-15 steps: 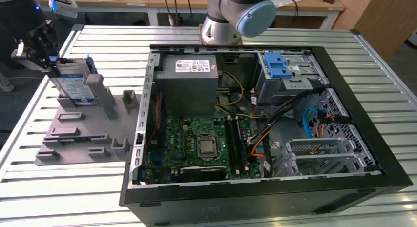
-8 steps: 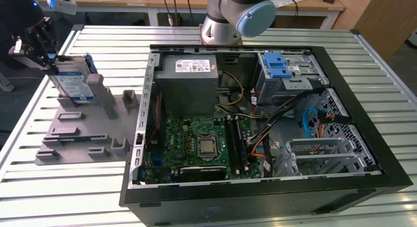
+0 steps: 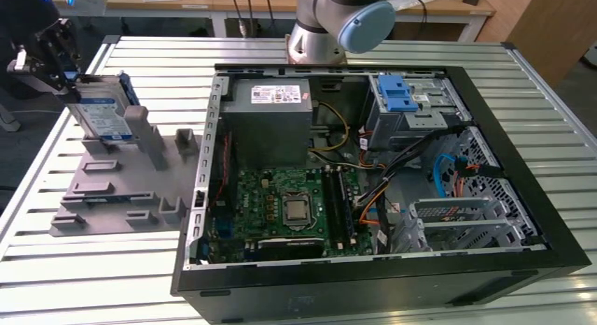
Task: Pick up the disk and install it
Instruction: 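Pick up the disk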
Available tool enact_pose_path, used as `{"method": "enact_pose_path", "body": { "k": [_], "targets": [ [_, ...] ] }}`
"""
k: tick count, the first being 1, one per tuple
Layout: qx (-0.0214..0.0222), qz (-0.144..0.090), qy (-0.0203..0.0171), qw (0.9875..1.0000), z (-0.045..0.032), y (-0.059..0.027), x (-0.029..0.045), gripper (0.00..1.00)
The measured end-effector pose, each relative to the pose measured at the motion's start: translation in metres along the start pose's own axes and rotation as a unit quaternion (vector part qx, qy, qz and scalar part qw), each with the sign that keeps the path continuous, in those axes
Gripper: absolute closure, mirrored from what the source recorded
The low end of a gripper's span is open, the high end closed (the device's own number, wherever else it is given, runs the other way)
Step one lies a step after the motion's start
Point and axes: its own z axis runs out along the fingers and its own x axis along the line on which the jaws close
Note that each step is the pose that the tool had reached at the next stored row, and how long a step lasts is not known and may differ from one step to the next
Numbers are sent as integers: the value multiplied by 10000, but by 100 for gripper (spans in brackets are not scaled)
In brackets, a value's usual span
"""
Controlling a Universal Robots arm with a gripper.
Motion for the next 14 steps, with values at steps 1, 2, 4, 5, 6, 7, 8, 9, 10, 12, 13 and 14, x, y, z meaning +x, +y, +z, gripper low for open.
{"method": "enact_pose_path", "body": {
  "k": [1, 2, 4, 5, 6, 7, 8, 9, 10, 12, 13, 14],
  "targets": [
    [0, 0, 0, 10000, -14, 0, 0, 64],
    [0, 0, 0, 10000, -29, 1, 0, 64],
    [0, 0, 0, 10000, -61, 1, 0, 64],
    [-1, 0, 0, 10000, -75, 2, 0, 64],
    [0, 0, 0, 10000, -88, 2, 1, 64],
    [0, 0, 0, 10000, -105, 2, 1, 64],
    [0, 0, 0, 10000, -117, 2, 1, 64],
    [-1, 0, 0, 10000, -127, 2, 1, 64],
    [0, 0, 0, 10000, -130, 3, 1, 64],
    [2, 0, -1, 10000, -133, 2, 1, 64],
    [0, 0, 0, 10000, -136, 3, 1, 64],
    [0, 0, 0, 10000, -138, 3, 1, 64]
  ]
}}
